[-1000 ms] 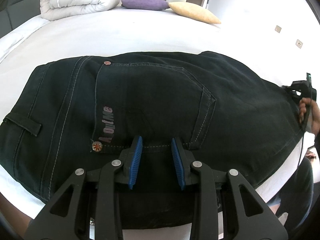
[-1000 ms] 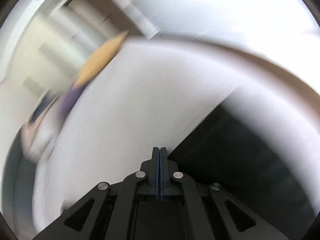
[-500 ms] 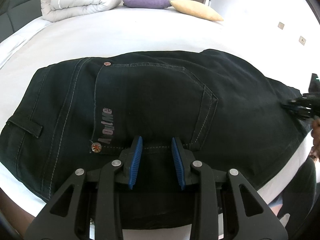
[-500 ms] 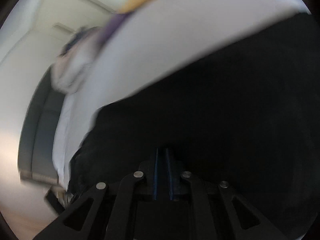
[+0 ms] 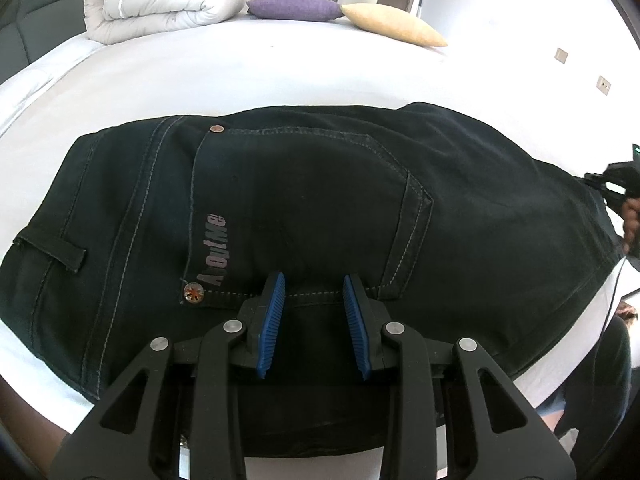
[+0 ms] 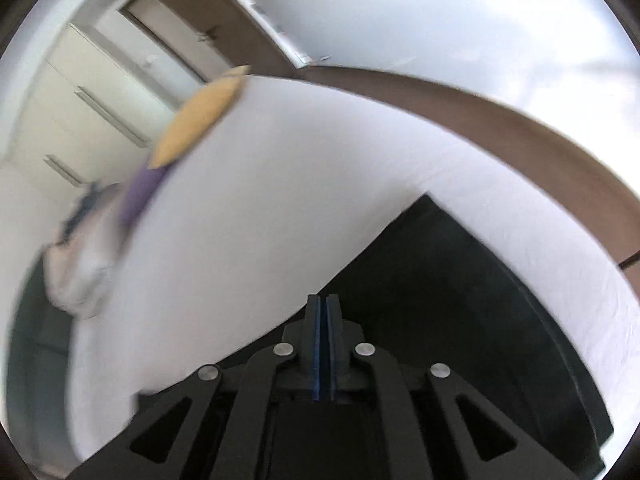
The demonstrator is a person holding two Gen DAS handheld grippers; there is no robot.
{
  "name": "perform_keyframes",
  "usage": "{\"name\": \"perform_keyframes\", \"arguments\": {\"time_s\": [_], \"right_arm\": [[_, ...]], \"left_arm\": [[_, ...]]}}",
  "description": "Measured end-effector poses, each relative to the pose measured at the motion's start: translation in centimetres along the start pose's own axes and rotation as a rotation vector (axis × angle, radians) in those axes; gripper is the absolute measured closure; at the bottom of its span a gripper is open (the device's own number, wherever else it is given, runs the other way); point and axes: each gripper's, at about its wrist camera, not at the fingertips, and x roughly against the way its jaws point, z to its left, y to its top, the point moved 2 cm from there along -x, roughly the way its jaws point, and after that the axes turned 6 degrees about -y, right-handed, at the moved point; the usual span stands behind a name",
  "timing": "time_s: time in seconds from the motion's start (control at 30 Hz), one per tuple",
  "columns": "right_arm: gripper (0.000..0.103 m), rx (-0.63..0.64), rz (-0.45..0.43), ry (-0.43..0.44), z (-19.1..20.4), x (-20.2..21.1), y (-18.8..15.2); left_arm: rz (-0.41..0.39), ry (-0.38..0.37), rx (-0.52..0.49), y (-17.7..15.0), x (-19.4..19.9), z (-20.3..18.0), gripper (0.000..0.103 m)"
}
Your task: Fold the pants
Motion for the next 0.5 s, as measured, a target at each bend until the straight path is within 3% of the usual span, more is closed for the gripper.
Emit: {"name": "perform_keyframes", "arguments": {"time_s": [0.1, 0.2, 0.27, 0.3, 0.33, 0.4, 0.5], "right_arm": [[0.099, 0.09, 0.098, 0.224, 1.8, 2.7, -5.4], [0.099, 0.156, 0.215, 0.349, 3.1, 2.4, -11.0], [0.099, 0.157, 0.292, 0.358, 3.1, 0.3, -12.8], [0.099, 0.161, 0.313, 0.34, 3.8, -0.9, -14.0], [0.103, 0.155, 0.319, 0.301, 3.2, -2.0, -14.4], [0.103, 0.118, 0.307, 0.316, 2.4, -2.0, -13.9], [0.103, 0.068, 0.222, 0.243, 1.2, -2.1, -12.4]], "left_arm": [[0.018, 0.028, 0.026, 0.5, 0.9, -0.7, 0.073], [-0.038, -0.072, 0.013, 2.1, 2.0, -3.5, 0.073], [-0.029, -0.155, -0.048, 3.6, 1.2, -7.1, 0.069], [-0.008, -0.186, -0.076, 4.0, 0.3, -8.7, 0.048], [0.024, -0.229, -0.106, 4.5, -1.0, -10.6, 0.036], [0.064, -0.311, -0.143, 5.1, -3.4, -13.3, 0.036], [0.143, -0.306, -0.12, 5.8, -7.6, -14.0, 0.037]]}}
